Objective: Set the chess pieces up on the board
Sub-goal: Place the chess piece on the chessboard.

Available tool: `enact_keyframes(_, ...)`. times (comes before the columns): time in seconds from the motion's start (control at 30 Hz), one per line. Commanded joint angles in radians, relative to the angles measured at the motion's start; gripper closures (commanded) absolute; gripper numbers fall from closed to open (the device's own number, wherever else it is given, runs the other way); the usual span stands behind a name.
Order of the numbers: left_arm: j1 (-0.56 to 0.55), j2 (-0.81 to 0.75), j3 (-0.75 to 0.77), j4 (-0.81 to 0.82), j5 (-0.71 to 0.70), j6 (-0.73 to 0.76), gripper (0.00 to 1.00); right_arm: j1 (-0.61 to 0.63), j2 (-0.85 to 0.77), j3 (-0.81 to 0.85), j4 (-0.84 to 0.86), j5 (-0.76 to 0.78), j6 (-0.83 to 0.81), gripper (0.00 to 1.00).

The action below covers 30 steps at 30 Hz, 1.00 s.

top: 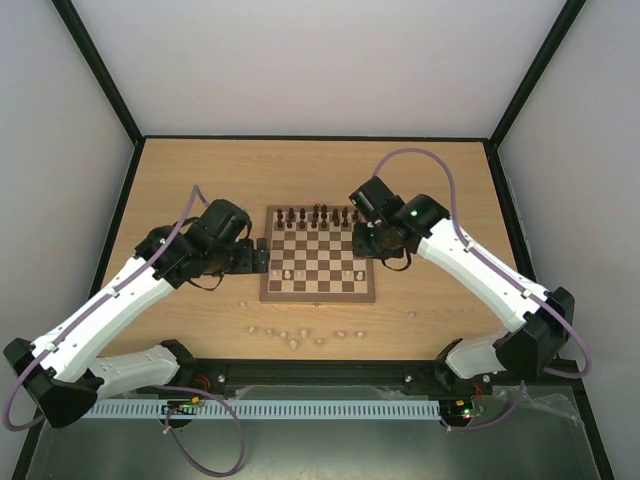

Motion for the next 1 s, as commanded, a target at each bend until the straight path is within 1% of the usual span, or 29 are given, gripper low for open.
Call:
enact_keyframes(0.0, 0.03, -0.033, 0.028, -0.047, -0.013, 0.026, 0.01, 0.072, 0.061, 0.099, -0.088, -0.001, 0.013, 0.93)
enact_keyframes(0.23, 0.067, -0.056, 0.044, -0.107, -0.019, 0.042, 0.01, 0.17, 0.198, 0.224, -0.072, -0.014, 0.002, 0.93)
enact_keyframes(0.47, 0.105, -0.064, 0.047, -0.106, 0.007, 0.052, 0.01, 0.181, 0.337, 0.315, -0.122, -0.04, -0.044, 0.93)
enact_keyframes(0.6, 0.114, -0.06, 0.04, -0.08, 0.023, 0.06, 0.01, 0.153, 0.388, 0.287, -0.109, -0.092, -0.069, 0.93)
enact_keyframes(0.97, 0.133, -0.078, 0.01, -0.041, 0.049, 0.066, 0.01, 0.124, 0.506, 0.257, -0.081, -0.046, -0.12, 0.93)
